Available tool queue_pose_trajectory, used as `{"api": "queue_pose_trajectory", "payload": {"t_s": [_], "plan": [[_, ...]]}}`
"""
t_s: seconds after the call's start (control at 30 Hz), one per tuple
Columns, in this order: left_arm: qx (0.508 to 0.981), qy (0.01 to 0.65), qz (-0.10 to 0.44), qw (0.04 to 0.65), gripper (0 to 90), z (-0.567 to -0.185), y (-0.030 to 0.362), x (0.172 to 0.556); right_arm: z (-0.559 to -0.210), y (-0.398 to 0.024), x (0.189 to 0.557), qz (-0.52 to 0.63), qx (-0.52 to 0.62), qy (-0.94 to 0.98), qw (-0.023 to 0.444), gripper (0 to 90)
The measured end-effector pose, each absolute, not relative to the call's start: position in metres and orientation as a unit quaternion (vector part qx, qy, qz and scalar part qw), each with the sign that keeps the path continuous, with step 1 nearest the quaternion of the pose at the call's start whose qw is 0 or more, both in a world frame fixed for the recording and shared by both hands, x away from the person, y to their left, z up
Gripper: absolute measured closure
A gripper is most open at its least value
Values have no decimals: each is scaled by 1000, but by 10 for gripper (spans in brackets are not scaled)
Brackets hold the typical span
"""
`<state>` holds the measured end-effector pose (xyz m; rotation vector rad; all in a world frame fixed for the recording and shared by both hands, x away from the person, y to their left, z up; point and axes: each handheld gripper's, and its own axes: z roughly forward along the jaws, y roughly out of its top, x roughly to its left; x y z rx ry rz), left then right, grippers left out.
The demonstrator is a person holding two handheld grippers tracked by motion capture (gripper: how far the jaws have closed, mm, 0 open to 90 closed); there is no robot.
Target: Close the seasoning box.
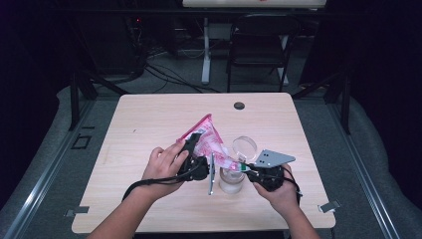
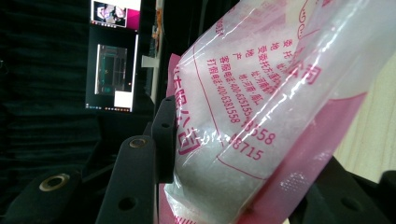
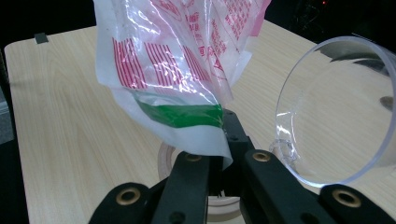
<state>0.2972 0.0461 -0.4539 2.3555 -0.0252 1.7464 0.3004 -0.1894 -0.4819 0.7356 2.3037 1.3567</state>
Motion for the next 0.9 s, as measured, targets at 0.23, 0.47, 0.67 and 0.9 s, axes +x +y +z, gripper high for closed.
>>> {"api": "queue_pose_trajectory", "payload": {"t_s": [0.23,0.47,0.67,0.9], "plan": [[798,-10,594,104,606,-454,46,297,-482,-190,301,481,261,817,182,900],[796,-10,595,105,607,-454,45,297,-482,-190,301,479,261,818,184,900],[797,-11,595,105,607,-453,45,297,-482,-190,301,480,262,817,183,900],[795,-14,597,103,607,-453,44,297,-483,-190,301,479,262,817,185,900]]}}
